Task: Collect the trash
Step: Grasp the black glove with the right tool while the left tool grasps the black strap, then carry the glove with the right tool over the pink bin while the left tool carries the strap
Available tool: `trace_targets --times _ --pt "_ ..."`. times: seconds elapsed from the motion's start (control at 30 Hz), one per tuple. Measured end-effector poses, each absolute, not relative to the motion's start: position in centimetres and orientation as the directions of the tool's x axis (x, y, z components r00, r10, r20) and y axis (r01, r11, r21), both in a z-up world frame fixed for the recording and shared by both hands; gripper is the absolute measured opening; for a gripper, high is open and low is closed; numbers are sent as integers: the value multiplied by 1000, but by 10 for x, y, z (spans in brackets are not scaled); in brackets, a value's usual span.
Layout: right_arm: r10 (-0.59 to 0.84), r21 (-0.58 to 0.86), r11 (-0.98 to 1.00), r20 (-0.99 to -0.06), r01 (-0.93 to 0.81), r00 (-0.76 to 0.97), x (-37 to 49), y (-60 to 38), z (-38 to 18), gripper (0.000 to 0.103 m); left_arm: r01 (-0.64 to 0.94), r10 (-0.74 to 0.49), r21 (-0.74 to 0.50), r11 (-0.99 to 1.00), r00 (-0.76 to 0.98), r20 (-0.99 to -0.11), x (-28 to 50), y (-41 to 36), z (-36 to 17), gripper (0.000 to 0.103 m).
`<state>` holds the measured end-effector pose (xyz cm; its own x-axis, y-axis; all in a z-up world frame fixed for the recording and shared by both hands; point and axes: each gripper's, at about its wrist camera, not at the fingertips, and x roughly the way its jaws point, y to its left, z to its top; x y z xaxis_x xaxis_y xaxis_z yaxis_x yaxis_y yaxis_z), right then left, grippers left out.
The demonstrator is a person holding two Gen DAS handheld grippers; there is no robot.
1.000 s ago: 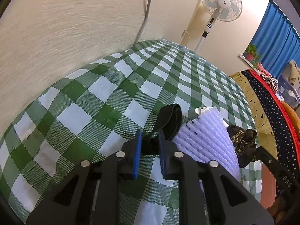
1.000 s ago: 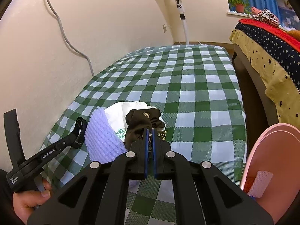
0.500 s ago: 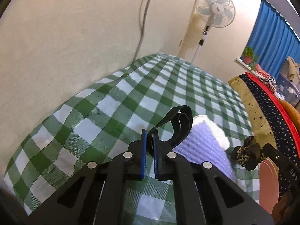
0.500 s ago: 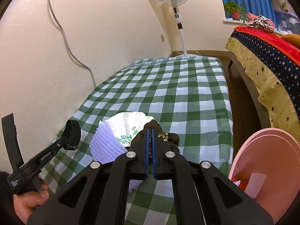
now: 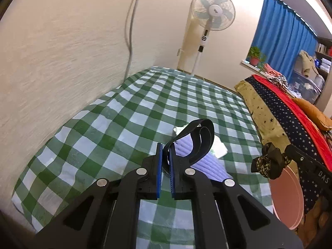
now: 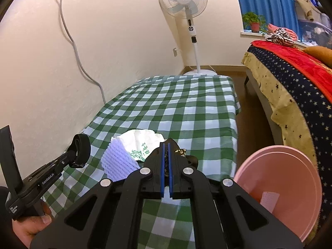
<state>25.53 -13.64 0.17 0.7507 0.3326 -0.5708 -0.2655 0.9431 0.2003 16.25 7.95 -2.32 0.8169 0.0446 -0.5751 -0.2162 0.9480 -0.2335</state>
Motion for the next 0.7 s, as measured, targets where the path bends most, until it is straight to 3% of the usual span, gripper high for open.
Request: trace_targets --times 0.4,0.7 --pt "296 151 955 -552 -256 780 227 -149 36 3 -133 -11 -218 967 832 -554 144 55 -9 6" --pt "300 191 954 -550 -232 780 215 -165 60 3 -76 -49 -206 976 839 -542 138 38 -2 6"
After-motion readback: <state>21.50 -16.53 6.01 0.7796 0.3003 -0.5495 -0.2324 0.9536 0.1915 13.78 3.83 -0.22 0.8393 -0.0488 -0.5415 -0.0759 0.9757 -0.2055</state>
